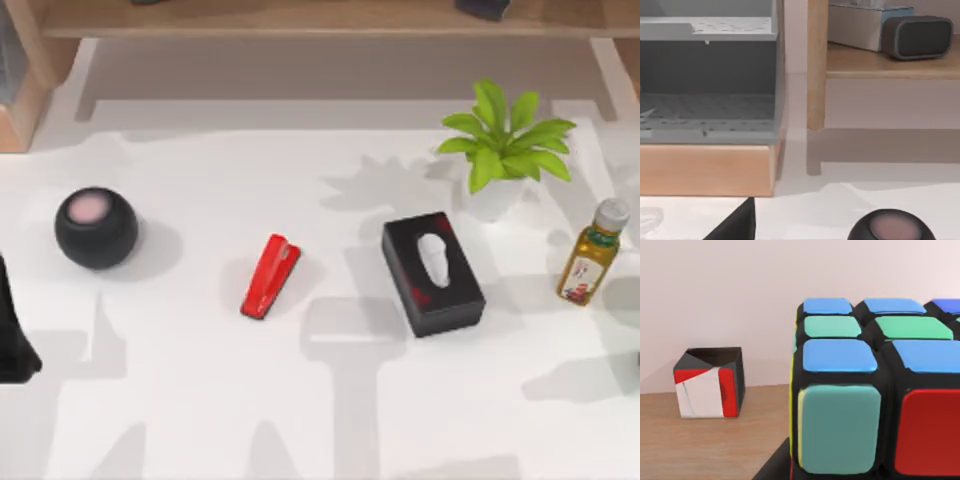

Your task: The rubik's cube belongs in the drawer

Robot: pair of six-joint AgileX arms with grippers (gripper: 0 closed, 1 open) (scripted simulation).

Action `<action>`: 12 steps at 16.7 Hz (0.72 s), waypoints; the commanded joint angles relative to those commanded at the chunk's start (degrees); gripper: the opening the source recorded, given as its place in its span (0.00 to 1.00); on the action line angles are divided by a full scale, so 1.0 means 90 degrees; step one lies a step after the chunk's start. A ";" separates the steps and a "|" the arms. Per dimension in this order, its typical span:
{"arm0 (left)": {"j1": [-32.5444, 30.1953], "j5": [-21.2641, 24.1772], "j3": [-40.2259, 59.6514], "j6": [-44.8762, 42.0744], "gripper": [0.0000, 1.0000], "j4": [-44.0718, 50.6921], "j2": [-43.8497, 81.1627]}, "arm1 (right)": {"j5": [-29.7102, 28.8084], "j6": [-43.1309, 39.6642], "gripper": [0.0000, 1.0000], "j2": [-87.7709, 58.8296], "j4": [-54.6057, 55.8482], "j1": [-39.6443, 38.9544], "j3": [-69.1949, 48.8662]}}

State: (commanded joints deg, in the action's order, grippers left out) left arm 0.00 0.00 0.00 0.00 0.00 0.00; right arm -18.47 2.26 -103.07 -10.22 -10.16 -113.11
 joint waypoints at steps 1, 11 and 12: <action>0.0000 0.0000 0.0000 0.0000 1.00 0.0000 0.0000 | 0.0000 0.0013 0.00 0.0032 -0.0415 0.0222 -0.0303; 0.0000 0.0000 0.0000 0.0000 1.00 0.0000 0.0000 | 0.0353 -0.0674 0.00 -0.1252 -0.5983 0.2827 -0.3645; 0.0000 0.0000 0.0000 0.0000 1.00 0.0000 0.0000 | 0.0459 -0.0828 0.00 -0.1615 -0.6497 0.3012 -0.3929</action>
State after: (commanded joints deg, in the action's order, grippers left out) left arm 0.00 0.00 0.00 0.00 0.00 0.00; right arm -14.34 -5.19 -117.61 -68.70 16.95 -148.47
